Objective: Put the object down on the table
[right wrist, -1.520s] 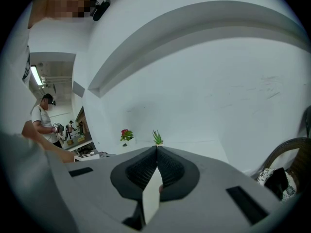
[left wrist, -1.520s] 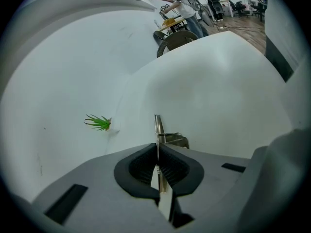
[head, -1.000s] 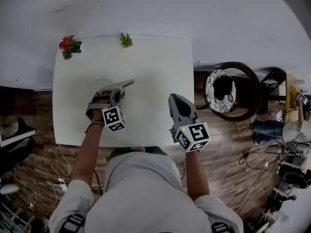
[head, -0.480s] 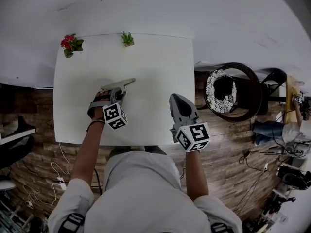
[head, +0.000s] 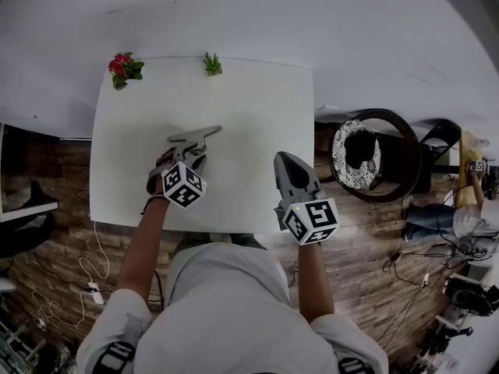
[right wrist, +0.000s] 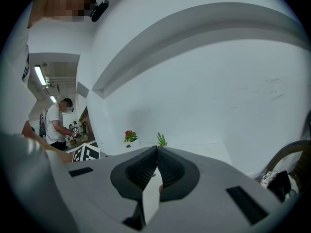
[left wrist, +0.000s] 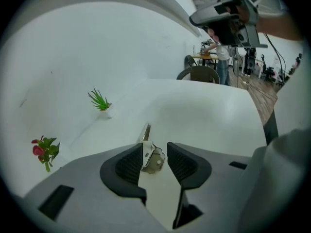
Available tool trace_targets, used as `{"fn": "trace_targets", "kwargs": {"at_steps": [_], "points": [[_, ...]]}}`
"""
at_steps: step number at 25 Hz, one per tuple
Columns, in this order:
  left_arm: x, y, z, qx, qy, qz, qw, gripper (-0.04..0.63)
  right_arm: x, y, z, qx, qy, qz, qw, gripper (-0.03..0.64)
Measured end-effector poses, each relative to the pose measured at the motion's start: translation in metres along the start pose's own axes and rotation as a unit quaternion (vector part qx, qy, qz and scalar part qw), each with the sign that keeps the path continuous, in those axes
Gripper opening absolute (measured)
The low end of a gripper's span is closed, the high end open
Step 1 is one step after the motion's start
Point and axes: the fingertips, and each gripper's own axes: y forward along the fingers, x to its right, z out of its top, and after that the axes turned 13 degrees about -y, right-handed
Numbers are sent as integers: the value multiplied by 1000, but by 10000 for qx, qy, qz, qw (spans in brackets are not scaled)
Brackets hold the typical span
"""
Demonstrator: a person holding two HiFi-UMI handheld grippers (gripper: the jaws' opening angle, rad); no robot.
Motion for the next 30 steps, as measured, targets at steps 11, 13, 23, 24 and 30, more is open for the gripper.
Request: {"fn": "trace_targets", "kwargs": {"at_steps": [11,13,23,24,30], "points": [[-5,-61,22,722,-778,416,9935,144,-13,-14,18,265,-134,203,9994,9],[-8,-74,25,857,-931,517,9906,134,-15,-14,23,337,-135,244,9990,9],[-24,-137,35,1508,-1564,981,9712,63,-25,-22,37,514,-211,330,9979,9],[-26,-142,35,1586,-1655,1019,9680,59,-25,-23,38,528,-211,325,9979,9],[-43,-177,37,2111,-2047,1411,9453,26,-23,-26,42,587,-269,295,9975,9]]}}
